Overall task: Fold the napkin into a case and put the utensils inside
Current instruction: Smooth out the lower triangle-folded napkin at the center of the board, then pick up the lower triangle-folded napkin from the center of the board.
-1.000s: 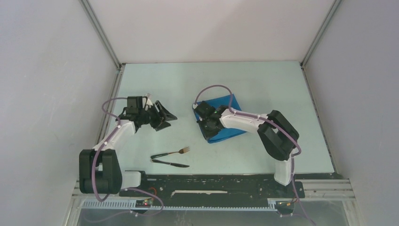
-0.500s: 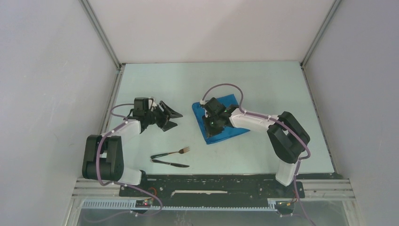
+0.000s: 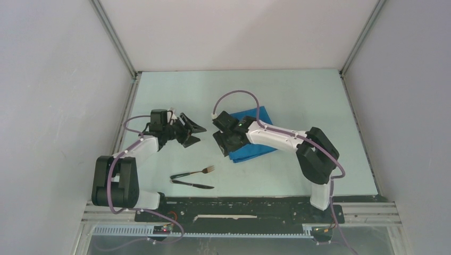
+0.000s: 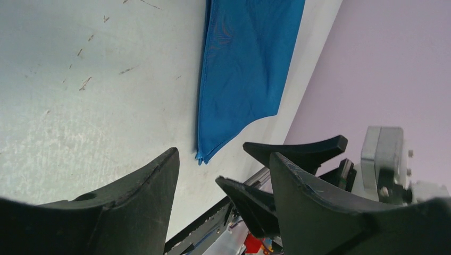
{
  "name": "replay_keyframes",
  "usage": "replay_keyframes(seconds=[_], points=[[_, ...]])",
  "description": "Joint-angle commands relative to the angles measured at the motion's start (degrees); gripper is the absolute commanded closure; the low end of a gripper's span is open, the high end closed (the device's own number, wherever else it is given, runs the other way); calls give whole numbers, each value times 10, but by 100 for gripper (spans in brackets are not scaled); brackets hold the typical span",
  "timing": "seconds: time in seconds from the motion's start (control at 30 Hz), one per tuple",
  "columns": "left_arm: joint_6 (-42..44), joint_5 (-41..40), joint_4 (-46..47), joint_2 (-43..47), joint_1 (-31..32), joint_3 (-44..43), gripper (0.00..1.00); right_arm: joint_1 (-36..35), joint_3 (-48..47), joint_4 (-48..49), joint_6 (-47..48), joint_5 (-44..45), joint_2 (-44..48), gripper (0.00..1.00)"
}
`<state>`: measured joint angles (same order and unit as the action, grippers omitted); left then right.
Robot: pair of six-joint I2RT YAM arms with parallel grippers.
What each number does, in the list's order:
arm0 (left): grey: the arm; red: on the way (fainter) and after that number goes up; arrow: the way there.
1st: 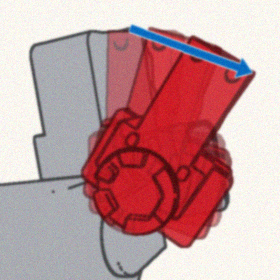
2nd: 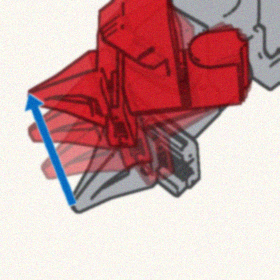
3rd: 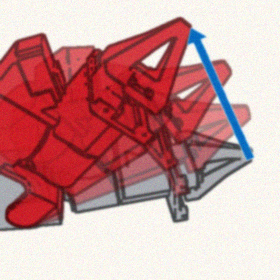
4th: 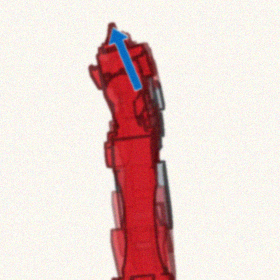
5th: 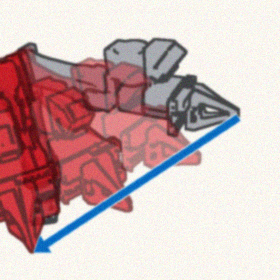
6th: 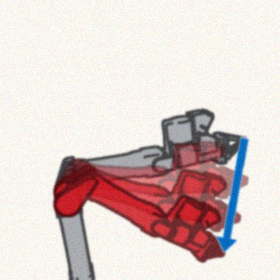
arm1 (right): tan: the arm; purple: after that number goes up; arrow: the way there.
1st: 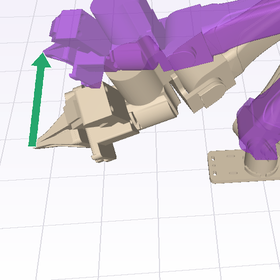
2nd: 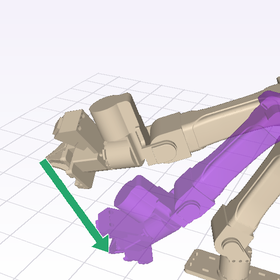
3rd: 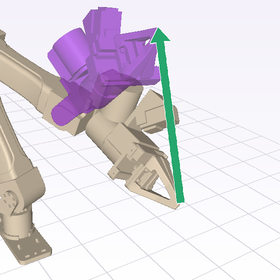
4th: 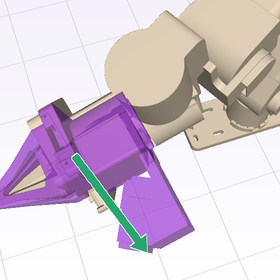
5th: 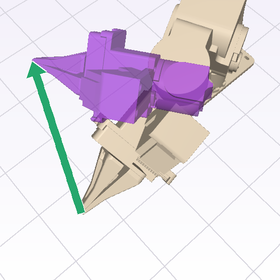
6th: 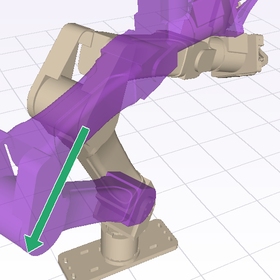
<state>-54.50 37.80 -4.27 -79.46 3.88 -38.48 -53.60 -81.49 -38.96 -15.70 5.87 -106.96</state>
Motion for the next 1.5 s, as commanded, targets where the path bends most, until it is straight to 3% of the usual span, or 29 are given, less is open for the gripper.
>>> replay_keyframes(seconds=[0.0,0.1,0.3,0.63,0.7,0.9,1.07,1.27,1.47], points=[[24,18,-3,17,-10,-10,32,1,-54,-39,-12,31,-56,34],[29,26,-1,18,-17,-5,32,1,-88,-76,-31,26,-89,39],[32,43,9,13,-29,3,32,1,-129,-148,-63,22,-138,32],[32,61,23,4,-37,11,32,6,-129,-146,-52,6,-182,34],[33,63,23,7,-37,13,32,9,-112,-130,-52,8,-181,39],[35,65,23,1,-37,15,32,23,-43,-58,-45,-9,-161,81],[34,62,23,5,-37,19,32,34,0,-7,-14,-41,-133,100],[35,58,20,-5,-33,13,31,42,33,43,10,-108,-49,100],[7,20,37,-53,21,-16,29,96,111,132,-43,-246,18,100]])
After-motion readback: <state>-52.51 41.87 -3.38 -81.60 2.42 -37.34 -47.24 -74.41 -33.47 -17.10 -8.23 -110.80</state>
